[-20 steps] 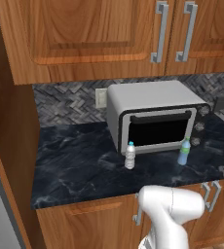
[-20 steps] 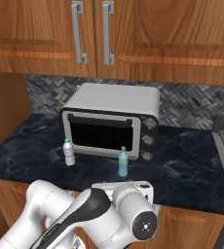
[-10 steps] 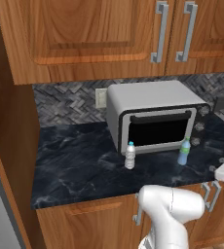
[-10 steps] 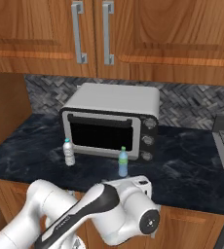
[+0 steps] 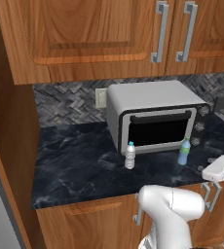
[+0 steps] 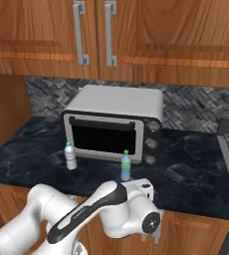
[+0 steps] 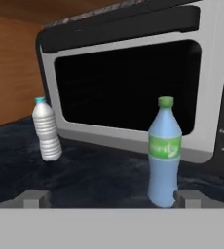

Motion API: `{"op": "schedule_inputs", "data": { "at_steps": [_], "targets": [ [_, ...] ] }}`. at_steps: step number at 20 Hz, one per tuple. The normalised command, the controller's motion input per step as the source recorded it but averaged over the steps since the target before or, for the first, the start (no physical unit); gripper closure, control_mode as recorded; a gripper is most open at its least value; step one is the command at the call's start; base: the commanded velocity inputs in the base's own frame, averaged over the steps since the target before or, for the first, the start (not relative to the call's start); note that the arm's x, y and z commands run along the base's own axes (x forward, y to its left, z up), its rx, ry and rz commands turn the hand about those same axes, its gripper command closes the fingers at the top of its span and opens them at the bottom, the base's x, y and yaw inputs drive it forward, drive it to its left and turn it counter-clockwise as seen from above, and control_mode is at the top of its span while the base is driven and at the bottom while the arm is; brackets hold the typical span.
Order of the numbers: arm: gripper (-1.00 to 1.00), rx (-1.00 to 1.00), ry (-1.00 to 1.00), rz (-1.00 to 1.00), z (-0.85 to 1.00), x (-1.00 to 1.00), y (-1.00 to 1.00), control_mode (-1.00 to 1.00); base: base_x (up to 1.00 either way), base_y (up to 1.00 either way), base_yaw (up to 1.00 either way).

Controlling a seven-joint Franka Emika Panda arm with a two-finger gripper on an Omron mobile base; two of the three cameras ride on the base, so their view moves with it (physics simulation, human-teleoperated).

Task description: Take the bottled waters from the counter and place them in the freezer to freeze. Close the freezer door after placing the bottles.

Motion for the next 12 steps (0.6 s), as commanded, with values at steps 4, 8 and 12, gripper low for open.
{"op": "schedule_inputs", "data": {
  "at_steps": [4, 8, 12],
  "targets": [
    [-1.00, 0.04, -0.09, 0.00, -0.01, 0.32, 0.00, -1.00, 0.00, 0.00, 0.00],
    [-1.00, 0.13, -0.04, 0.00, 0.00, 0.32, 0.00, -1.00, 0.00, 0.00, 0.00],
    [-1.00, 0.12, 0.00, 0.00, -0.09, 0.36, 0.00, -1.00, 0.00, 0.00, 0.00]
  ]
}}
